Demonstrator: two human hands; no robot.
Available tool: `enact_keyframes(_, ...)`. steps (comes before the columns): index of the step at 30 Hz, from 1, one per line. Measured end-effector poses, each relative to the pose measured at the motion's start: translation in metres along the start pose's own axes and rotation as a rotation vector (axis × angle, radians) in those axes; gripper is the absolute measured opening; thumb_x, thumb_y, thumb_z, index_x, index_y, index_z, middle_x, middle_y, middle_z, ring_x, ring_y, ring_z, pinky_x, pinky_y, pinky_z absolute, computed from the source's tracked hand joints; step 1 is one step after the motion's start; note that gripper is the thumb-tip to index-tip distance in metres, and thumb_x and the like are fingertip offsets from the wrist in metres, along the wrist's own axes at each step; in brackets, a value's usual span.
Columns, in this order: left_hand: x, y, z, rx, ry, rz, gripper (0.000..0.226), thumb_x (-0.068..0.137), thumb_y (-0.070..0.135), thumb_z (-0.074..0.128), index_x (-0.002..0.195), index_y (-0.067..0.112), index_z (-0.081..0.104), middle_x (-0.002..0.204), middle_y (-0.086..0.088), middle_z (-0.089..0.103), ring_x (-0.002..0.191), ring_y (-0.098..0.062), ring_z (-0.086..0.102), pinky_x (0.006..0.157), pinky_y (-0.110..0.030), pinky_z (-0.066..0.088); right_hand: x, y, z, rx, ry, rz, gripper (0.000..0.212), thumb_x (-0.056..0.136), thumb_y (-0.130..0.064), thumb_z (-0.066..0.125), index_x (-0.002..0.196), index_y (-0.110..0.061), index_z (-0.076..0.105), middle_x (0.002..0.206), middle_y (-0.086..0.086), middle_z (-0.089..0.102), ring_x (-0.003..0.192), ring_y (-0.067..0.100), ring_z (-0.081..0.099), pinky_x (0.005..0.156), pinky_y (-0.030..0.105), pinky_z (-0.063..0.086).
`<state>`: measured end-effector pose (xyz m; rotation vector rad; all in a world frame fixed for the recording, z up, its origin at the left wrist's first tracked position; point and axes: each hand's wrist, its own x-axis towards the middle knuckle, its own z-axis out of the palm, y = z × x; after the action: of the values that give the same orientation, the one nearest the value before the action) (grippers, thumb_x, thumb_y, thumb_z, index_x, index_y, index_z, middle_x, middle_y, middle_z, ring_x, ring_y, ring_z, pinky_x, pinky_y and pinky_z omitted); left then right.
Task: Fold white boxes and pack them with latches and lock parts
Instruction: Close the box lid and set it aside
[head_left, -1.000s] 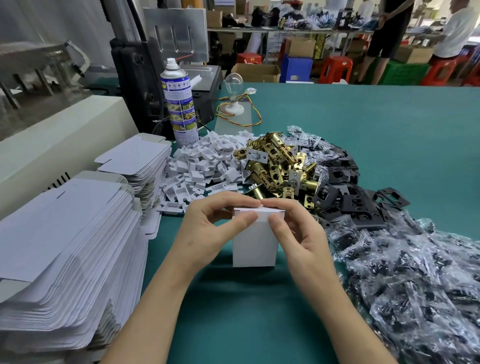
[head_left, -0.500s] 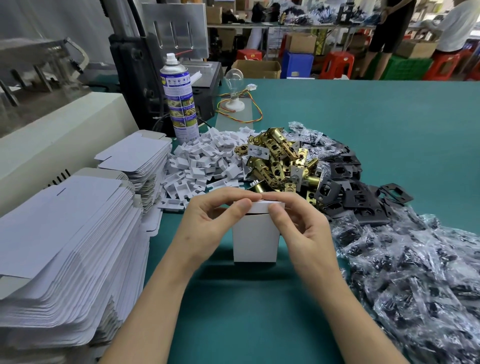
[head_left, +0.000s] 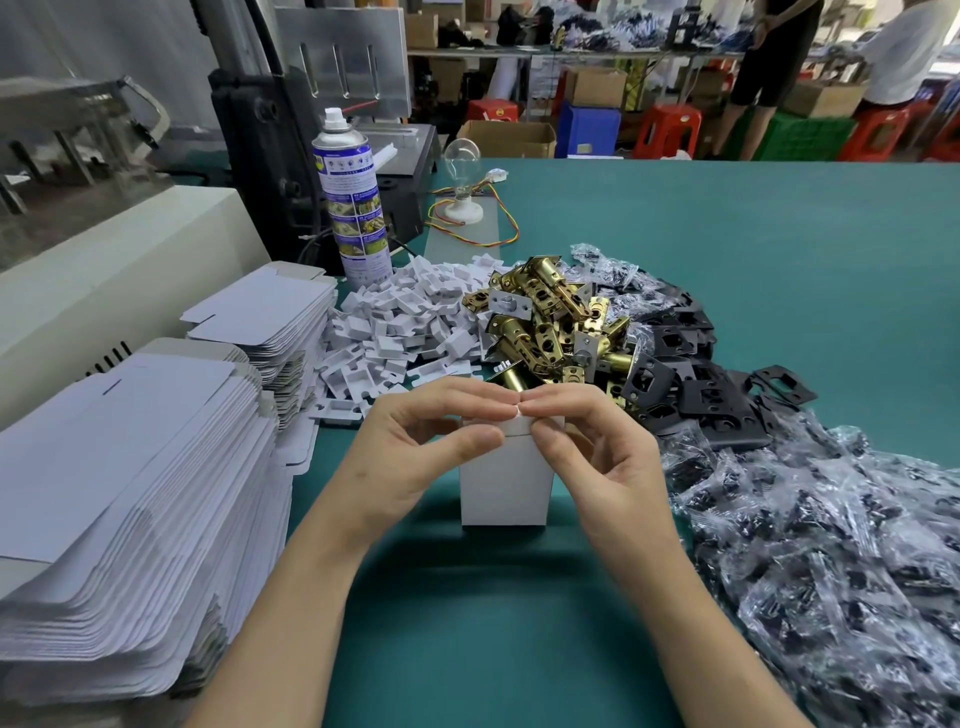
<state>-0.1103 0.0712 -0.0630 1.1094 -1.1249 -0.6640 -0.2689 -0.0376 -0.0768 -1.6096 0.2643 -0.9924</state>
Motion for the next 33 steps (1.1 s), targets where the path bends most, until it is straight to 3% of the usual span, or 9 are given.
enact_keyframes(5, -0.0004, 0.0015, 0.0003, -0.021, 0.000, -0.005, 0.018, 0.090, 0.018, 0.073, 0.106, 0.019, 0.083, 0.119, -0.004, 0.078, 0.119, -0.022, 0.071, 0.097, -0.025, 0.054, -0.0003, 0.0014, -0.0016, -0.024, -0.007, 0.000, 0.017, 0.098, -0.010, 0.063, 0.104, -0.020, 0.075, 0.115, 0.002, 0.071, 0.119, 0.029, 0.064, 0.096, 0.036, 0.055)
enact_keyframes(12, -0.0014, -0.0004, -0.0014, -0.017, -0.003, -0.029, 0.019, 0.092, 0.012, 0.074, 0.103, 0.024, 0.085, 0.122, -0.005, 0.077, 0.123, -0.025, 0.069, 0.099, -0.028, 0.054, 0.0002, 0.0004, -0.0023, -0.073, -0.008, -0.028, 0.013, 0.097, -0.021, 0.066, 0.104, -0.024, 0.076, 0.115, -0.003, 0.072, 0.118, 0.026, 0.066, 0.091, 0.034, 0.057)
enact_keyframes(18, -0.0018, 0.0014, -0.0027, -0.080, -0.054, -0.059, 0.021, 0.085, 0.012, 0.077, 0.104, 0.016, 0.084, 0.126, -0.008, 0.076, 0.122, -0.025, 0.070, 0.097, -0.028, 0.056, 0.0002, 0.0015, -0.0057, -0.128, -0.001, -0.051, 0.012, 0.093, -0.022, 0.075, 0.104, -0.024, 0.078, 0.116, -0.008, 0.073, 0.117, 0.020, 0.068, 0.087, 0.027, 0.056)
enact_keyframes(26, -0.0008, 0.0017, -0.0004, -0.043, -0.011, -0.057, 0.025, 0.085, 0.005, 0.073, 0.101, 0.020, 0.085, 0.121, -0.004, 0.078, 0.117, -0.019, 0.073, 0.095, -0.022, 0.056, 0.0016, 0.0030, -0.0099, -0.185, -0.033, -0.083, 0.018, 0.093, -0.020, 0.072, 0.111, -0.023, 0.077, 0.119, -0.009, 0.072, 0.119, 0.019, 0.067, 0.086, 0.038, 0.059)
enact_keyframes(33, -0.0010, 0.0018, 0.0001, -0.020, 0.003, -0.067, 0.015, 0.083, 0.018, 0.079, 0.097, 0.020, 0.085, 0.122, -0.004, 0.078, 0.118, -0.021, 0.073, 0.095, -0.023, 0.056, -0.0004, 0.0045, -0.0077, -0.218, -0.007, -0.095, 0.013, 0.092, -0.011, 0.074, 0.103, -0.013, 0.080, 0.116, -0.003, 0.073, 0.112, 0.014, 0.069, 0.086, 0.019, 0.054)
